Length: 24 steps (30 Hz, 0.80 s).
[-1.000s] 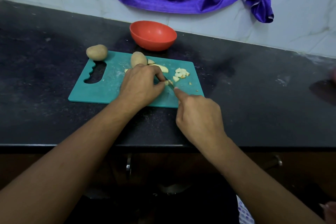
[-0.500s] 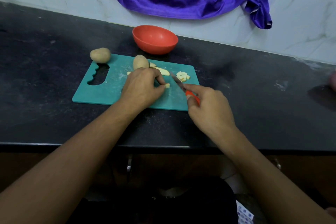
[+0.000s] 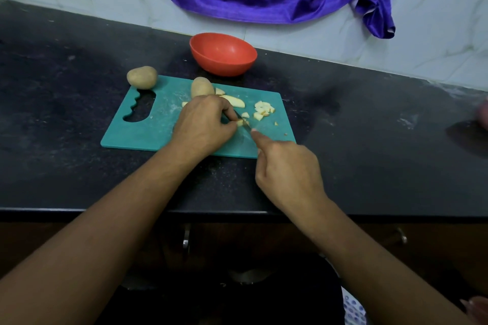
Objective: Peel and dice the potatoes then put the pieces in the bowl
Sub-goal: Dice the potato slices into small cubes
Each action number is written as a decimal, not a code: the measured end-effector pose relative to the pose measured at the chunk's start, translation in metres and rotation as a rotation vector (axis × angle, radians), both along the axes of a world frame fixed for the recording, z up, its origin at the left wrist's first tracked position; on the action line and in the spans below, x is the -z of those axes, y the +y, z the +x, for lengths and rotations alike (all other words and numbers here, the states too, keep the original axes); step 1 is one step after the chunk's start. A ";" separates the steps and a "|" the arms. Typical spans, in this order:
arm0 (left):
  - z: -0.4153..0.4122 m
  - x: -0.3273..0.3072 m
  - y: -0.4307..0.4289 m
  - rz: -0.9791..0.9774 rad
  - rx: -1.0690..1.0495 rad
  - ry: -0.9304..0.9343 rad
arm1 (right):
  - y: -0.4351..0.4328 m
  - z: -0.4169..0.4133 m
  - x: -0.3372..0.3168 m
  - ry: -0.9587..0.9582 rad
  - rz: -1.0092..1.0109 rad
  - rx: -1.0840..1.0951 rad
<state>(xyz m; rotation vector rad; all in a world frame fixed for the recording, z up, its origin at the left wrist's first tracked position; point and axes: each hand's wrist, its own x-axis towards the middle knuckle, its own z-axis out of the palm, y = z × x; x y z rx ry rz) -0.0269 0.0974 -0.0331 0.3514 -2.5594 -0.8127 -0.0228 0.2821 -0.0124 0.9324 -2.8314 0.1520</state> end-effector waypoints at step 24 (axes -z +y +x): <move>0.001 -0.003 0.000 0.000 -0.018 -0.014 | -0.004 -0.004 0.002 -0.003 -0.063 -0.030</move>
